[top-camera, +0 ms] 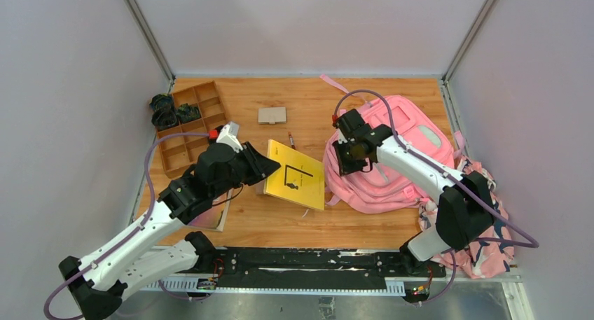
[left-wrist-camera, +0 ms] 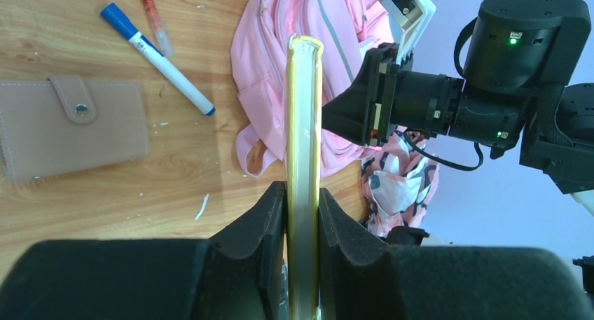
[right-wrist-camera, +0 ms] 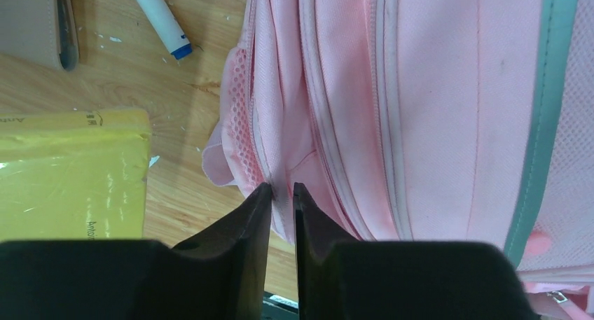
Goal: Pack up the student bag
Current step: Place the book in the student bag.
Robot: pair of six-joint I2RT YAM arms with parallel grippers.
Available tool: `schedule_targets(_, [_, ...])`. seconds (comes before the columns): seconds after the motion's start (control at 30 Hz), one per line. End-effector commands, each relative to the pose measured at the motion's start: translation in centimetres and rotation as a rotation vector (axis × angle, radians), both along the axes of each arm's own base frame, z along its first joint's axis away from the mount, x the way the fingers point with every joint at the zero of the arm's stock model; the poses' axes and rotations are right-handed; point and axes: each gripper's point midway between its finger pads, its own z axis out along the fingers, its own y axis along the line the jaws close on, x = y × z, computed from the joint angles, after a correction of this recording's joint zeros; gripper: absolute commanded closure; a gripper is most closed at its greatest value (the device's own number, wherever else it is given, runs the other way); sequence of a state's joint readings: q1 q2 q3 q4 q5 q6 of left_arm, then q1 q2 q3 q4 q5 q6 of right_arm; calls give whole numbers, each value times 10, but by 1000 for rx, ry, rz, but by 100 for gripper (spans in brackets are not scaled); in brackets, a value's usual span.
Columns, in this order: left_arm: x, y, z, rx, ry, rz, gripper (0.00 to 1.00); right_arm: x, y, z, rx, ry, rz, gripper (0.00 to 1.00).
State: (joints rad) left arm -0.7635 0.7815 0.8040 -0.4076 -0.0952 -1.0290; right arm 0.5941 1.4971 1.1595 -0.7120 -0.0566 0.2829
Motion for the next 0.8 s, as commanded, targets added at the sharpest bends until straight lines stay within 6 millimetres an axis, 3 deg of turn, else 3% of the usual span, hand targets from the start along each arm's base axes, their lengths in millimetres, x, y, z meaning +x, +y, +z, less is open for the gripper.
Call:
schedule_targets(0.0, [3, -4, 43, -108, -98, 5, 100, 3, -2, -9, 4, 10, -13, 85])
schedule_targets(0.07, [3, -5, 42, -110, -99, 2, 100, 2, -1, -11, 12, 12, -11, 94])
schedule_targets(0.13, [3, -6, 42, -113, -96, -2, 100, 1, 0, -13, 14, 13, -10, 93])
schedule_targets(0.3, [3, -8, 39, -107, -89, -11, 100, 0, -2, -18, -1, 25, -6, 63])
schedule_targets(0.43, [4, -10, 38, -109, -87, -13, 100, 1, -2, -24, -9, 36, -7, 61])
schedule_targets(0.5, [4, -12, 38, -115, -86, -19, 100, 2, -3, -26, -17, 36, -13, 66])
schedule_targets(0.63, [5, -13, 37, -114, -80, -22, 100, 4, -6, -17, -19, 8, -27, 99])
schedule_targets(0.77, [5, -16, 39, -125, -79, -31, 100, 5, -3, 19, 36, -62, -19, 100])
